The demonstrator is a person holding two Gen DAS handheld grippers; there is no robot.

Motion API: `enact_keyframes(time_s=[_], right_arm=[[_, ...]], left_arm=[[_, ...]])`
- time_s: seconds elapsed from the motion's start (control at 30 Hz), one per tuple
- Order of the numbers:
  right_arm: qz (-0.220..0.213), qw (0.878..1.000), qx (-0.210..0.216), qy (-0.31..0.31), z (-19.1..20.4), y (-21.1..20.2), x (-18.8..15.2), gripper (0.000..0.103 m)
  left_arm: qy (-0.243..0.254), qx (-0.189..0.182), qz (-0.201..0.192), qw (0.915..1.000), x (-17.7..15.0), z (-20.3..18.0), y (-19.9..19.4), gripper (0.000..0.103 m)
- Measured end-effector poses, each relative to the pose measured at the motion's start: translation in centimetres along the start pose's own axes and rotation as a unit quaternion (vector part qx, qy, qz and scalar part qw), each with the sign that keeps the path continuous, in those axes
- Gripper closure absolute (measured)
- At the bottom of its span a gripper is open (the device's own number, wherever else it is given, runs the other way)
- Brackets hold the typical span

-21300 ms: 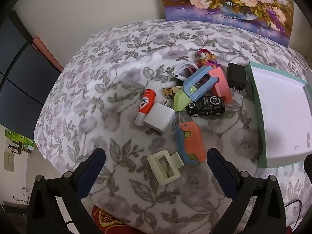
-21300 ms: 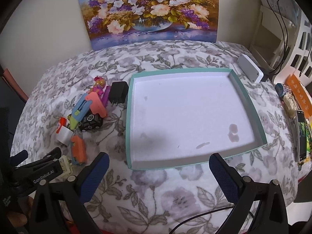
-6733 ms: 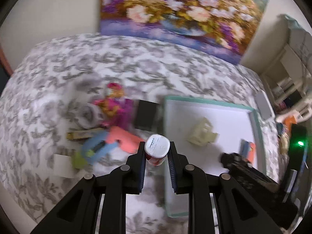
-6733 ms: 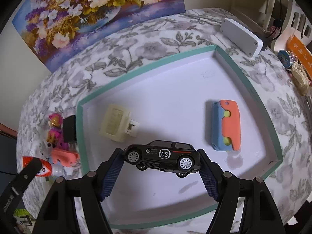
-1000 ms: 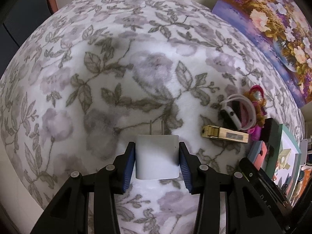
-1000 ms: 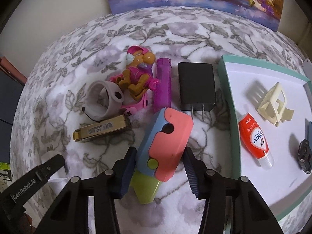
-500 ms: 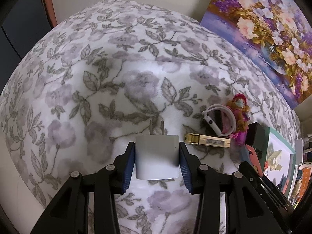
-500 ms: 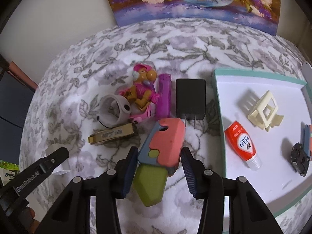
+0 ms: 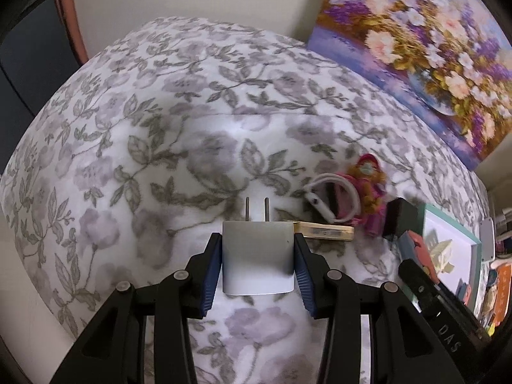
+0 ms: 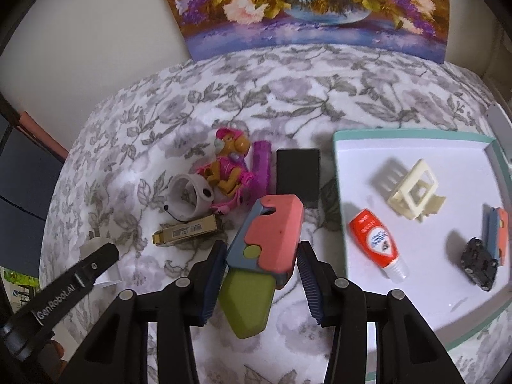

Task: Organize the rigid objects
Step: 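Carry the charger cube and toy knife into the white tray and open both tools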

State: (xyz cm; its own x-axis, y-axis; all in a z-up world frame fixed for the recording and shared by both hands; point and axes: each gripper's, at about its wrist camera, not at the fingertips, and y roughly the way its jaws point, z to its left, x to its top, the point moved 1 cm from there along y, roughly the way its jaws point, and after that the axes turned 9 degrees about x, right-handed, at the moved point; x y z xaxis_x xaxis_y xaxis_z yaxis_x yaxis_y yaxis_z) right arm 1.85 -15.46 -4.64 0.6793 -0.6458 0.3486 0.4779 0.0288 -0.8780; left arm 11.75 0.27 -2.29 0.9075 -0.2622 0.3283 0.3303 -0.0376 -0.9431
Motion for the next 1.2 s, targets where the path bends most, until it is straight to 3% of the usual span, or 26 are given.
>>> enact_keyframes(time_s=[0.33,0.5,0.73,1.03,1.2], right_arm=[[-0.054,0.998,-0.032,0.030,-5.4,-5.2,1.6,0.055],[-0.076,0.994,-0.060,0.054,-9.9,-7.5,2.1,0.055],[-0.090,0.988,-0.066,0.109,-16.3,-9.5,2.0,0.055],[-0.091,0.981,-0.090,0.146,-21.7,-10.4,1.1,0.055],[-0.084,0.980,-0.087,0.157,-22.8,-10.0,0.8,0.055]], left_arm=[[0.080,-0.034,-0.029,0.9958,-2.1,-7.7,-3.8,0.058],[0.132,-0.055,-0.026,0.9894,-4.1,-12.8,-4.8,0.058],[0.191,-0.072,-0.013,0.9788,-7.0,-19.0,-5.2,0.058],[0.255,-0.062,0.005,0.9650,-9.9,-24.4,-3.9,0.058],[0.264,-0.053,0.011,0.9630,-10.1,-25.1,-2.9,0.058]])
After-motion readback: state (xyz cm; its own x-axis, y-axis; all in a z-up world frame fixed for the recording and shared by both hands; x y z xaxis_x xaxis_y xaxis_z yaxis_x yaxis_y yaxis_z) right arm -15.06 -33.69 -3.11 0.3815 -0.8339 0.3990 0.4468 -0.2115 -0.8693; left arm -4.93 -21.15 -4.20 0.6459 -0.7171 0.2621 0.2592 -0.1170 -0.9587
